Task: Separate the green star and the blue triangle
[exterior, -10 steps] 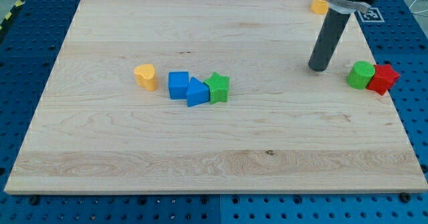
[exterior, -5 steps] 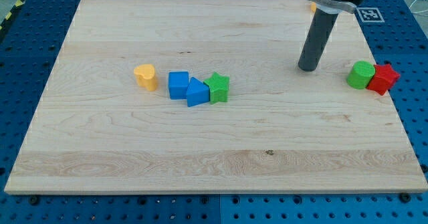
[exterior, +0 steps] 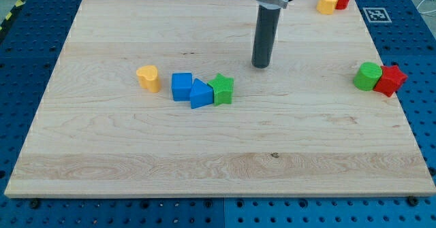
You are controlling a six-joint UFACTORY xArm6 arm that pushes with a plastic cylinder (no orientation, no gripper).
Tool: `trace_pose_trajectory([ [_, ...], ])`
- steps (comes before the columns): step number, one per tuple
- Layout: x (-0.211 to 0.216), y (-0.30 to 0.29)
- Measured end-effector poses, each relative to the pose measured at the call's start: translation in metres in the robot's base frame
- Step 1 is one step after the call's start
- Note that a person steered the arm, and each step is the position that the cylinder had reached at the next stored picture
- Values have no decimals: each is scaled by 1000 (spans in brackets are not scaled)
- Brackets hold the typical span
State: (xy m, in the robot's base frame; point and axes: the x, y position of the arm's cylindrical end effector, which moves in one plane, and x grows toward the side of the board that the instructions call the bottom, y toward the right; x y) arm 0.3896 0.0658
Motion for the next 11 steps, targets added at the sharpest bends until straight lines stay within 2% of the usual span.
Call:
trace_pose_trajectory([
  [6, 0, -41],
  [9, 0, -91],
  [11, 29, -97],
])
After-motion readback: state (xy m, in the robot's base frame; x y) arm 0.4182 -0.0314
